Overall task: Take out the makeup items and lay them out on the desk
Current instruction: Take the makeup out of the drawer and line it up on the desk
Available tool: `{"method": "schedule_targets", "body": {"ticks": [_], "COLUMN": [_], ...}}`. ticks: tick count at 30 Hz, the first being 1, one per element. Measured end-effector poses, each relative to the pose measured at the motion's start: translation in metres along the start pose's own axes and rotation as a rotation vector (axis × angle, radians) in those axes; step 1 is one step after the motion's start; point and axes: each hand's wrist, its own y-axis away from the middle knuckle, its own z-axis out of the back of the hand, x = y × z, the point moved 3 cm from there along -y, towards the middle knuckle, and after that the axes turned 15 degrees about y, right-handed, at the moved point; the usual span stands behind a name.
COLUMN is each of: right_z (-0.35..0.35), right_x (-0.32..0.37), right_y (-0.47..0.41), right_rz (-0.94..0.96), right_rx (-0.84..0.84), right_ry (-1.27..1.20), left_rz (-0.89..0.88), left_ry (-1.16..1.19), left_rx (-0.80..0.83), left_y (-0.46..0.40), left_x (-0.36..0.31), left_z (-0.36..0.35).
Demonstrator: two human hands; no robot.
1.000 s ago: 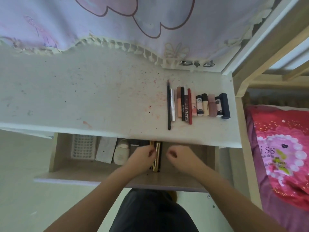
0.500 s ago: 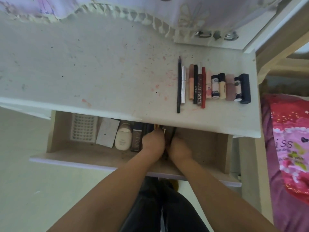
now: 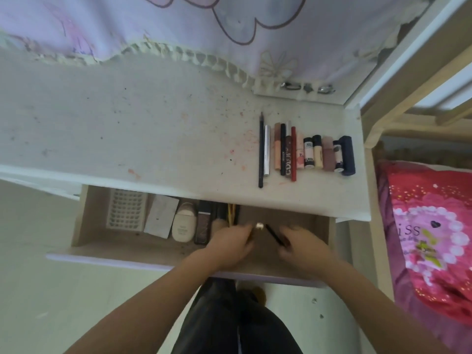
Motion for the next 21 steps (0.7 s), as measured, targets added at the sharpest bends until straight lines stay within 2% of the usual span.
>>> {"method": "schedule_targets", "body": {"ticks": [3,6,8,10,15,21], "right_z": [0.044,0.105,0.14,0.162,0.168,0.149], "right_x": [0.006,0.019,0.031,0.043,0.063,0.058], "right_y": [0.017,0.004,-0.021,-0.051,-0.097,-0.115], "right_rz": [0.052,0.041,0.022,-0.047,-0.219,-0.248], "right_rx": [-0.117,-0.308,-0.433,-0.497,-0.496,-0.538], "right_ry": [-0.172,-0.346,-0.392,-0.396,-0.242,-0.008], "left_rz": [-0.095,-0.094,-0.114,-0.056,0.132,0.236], "left_ry": [0.115,0.29,0.321,0.314,0.258,0.055], "left_rx": [-0.084,-0.359,-0.471,-0.47,-0.376,-0.353], "left_y": [0.04,0.037,0.013,-0.019,-0.083,-0.108], "left_x": [-0.003,-0.015,-0.027,-0.035,-0.034,-0.033], "left_z": [0.039,0.098,0.138,0.167,0.186,0.182]}}
